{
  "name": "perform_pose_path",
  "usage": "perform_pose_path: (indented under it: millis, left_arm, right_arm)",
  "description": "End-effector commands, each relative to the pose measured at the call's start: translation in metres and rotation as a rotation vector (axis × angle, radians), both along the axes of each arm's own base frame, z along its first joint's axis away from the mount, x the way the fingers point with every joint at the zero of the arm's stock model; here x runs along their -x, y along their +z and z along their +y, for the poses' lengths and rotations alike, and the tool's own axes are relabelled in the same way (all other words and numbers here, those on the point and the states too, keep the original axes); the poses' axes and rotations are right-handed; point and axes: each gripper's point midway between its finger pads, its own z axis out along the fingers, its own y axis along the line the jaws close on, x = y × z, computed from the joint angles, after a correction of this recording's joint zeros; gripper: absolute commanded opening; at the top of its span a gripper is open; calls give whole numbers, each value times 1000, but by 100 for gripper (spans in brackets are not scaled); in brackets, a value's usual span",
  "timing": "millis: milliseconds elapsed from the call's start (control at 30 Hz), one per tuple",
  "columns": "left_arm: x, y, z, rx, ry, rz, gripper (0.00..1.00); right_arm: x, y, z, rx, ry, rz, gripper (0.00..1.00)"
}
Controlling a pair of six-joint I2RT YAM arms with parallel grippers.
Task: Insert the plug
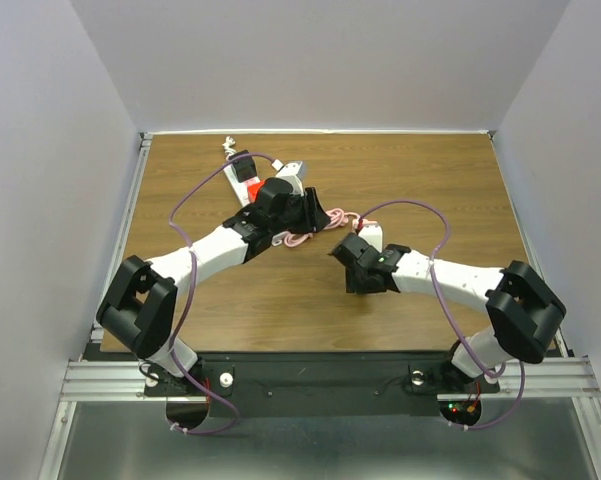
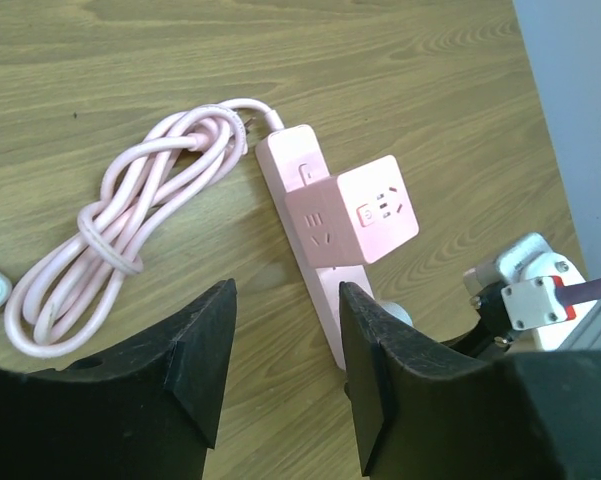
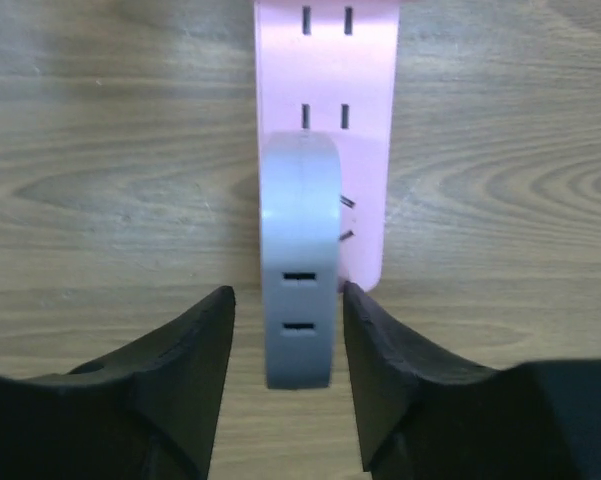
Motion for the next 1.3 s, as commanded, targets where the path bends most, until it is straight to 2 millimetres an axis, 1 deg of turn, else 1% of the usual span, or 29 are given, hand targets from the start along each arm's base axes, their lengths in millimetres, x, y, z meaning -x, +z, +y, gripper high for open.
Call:
perform_pose_path:
  millis: [0, 133, 200, 267, 333, 367, 400, 433, 467, 500, 533, 567, 600, 633, 667, 700, 733, 767, 833, 867, 900, 933, 967, 1000, 1033, 1067, 1100, 1133, 1267]
  left_arm:
    - [-1, 24, 14, 2, 31, -66, 56]
    - [2, 21, 26, -18, 61, -64, 56]
    - [1, 26, 35, -20, 84, -78, 57]
    - [2, 23, 44, -38, 104, -82, 57]
    - [-1, 26, 56, -42, 128, -100, 59]
    - [-1, 20, 63, -60, 143, -95, 60]
    - [-2, 24, 69, -60, 155, -106, 60]
    - [-5, 18, 80, -71, 180, -97, 61]
    - [-7, 17, 88, -75, 194, -95, 62]
    - [-7, 20, 95, -71, 210, -103, 63]
    - [-7, 18, 103, -78, 225, -99, 64]
    - [-12, 19, 116, -80, 259, -100, 65]
    - [-12, 25, 123, -78, 272, -120, 68]
    - [-13, 24, 131, -86, 291, -118, 69]
    - [-14, 26, 139, -92, 308, -124, 70]
    - [-17, 31, 153, -96, 344, -138, 72]
    - [-17, 31, 161, -107, 359, -138, 73]
    - [-20, 35, 175, -108, 392, -148, 75]
    - [-20, 36, 188, -125, 413, -154, 76]
    - [-20, 37, 196, -129, 431, -157, 76]
    - [-19, 42, 203, -129, 447, -170, 77]
    - [-19, 41, 218, -140, 482, -163, 79]
    - [-19, 43, 226, -151, 506, -167, 80]
    - [-17, 47, 233, -153, 529, -174, 83]
    - [-18, 52, 244, -152, 560, -184, 84]
    - [-14, 53, 248, -156, 570, -176, 87]
    - [-14, 54, 259, -172, 616, -180, 88]
    - [-13, 55, 268, -183, 645, -175, 90]
    - [-8, 61, 287, -208, 704, -176, 94]
  right_arm:
    - [-3, 24, -2, -9, 7, -28, 61]
    - [-9, 39, -3, -23, 4, -67, 70]
    - [-13, 46, -5, -20, 3, -86, 76]
    - [-18, 54, -11, -18, -5, -112, 81]
    - [-24, 60, -15, -16, -14, -130, 84]
    - [-29, 61, -22, -6, -25, -134, 86]
    - [-33, 65, -28, -1, -39, -147, 90]
    - [-38, 69, -31, 2, -49, -160, 91]
    - [-45, 72, -41, 19, -63, -170, 94]
    - [-51, 77, -48, 27, -78, -189, 95]
    - [-57, 83, -52, 22, -88, -207, 96]
    - [-65, 87, -65, 33, -110, -218, 97]
    - [-70, 93, -70, 16, -117, -232, 98]
    - [-81, 98, -83, 15, -143, -254, 98]
    - [-86, 101, -89, 5, -152, -263, 99]
    - [-90, 104, -92, -16, -152, -270, 100]
    - [-99, 108, -104, -17, -174, -288, 100]
    - [-103, 111, -109, -24, -180, -293, 100]
    - [-112, 115, -116, -31, -193, -309, 100]
    - [-118, 117, -127, -28, -211, -315, 100]
    - [-121, 119, -129, -41, -209, -319, 100]
    - [-125, 121, -133, -48, -218, -325, 100]
    - [-131, 123, -144, -50, -238, -337, 100]
    - [-133, 124, -146, -62, -237, -338, 100]
    - [-138, 128, -158, -63, -262, -351, 100]
    - [-140, 128, -161, -78, -261, -348, 100]
    - [-141, 129, -164, -87, -267, -349, 100]
    - [-144, 132, -175, -94, -291, -360, 100]
    - [-145, 141, -189, -116, -305, -384, 100]
